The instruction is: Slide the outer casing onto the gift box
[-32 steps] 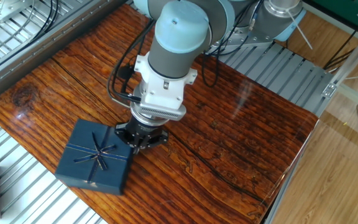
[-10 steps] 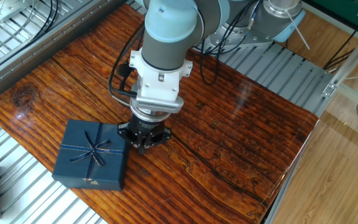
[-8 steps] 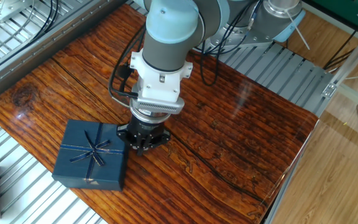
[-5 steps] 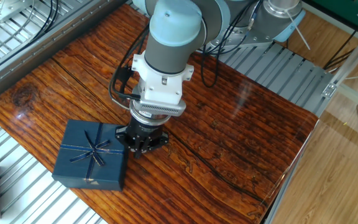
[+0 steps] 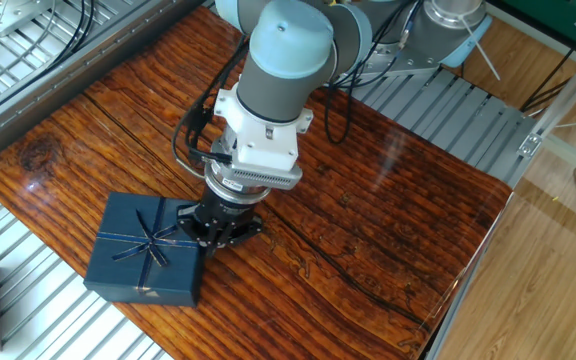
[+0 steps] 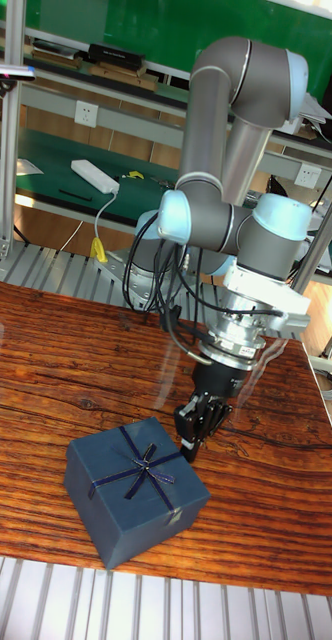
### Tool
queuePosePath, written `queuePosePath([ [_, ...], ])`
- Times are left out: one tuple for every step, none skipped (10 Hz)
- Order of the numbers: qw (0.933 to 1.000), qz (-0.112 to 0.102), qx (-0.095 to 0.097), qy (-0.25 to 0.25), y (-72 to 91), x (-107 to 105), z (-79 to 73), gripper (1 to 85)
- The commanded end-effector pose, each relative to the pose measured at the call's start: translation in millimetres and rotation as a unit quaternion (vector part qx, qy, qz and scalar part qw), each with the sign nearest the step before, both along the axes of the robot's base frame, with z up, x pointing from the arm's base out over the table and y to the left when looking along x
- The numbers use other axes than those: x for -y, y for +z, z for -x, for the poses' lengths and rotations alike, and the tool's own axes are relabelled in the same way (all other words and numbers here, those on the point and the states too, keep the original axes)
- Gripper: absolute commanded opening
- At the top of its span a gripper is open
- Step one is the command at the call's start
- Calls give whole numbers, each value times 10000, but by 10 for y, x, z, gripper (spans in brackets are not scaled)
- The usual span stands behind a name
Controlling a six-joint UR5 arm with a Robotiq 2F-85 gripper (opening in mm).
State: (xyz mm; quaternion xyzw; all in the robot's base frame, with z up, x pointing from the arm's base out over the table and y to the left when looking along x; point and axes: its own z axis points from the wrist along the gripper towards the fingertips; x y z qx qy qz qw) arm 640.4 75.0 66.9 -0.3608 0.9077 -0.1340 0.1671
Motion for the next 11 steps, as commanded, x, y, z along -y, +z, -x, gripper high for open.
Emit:
queuePosePath([
  [9999,155,66,12,83,72,-78,10],
  [9998,184,57,25,90,88,-75,10],
  [9997,226,55,32,98,108,-75,10],
  [9997,252,54,39,106,120,-74,10],
  [9996,259,54,39,113,126,-74,10],
  [9997,236,39,37,111,117,-66,10],
  [9999,90,-41,-47,83,66,-22,10],
  [9985,-359,-241,-327,19,-95,88,10],
  [9871,-1221,-603,-848,-45,-433,270,10],
  [9792,-1570,-743,-1051,-44,-579,330,10],
  [9818,-1418,-746,-1020,-36,-519,329,10],
])
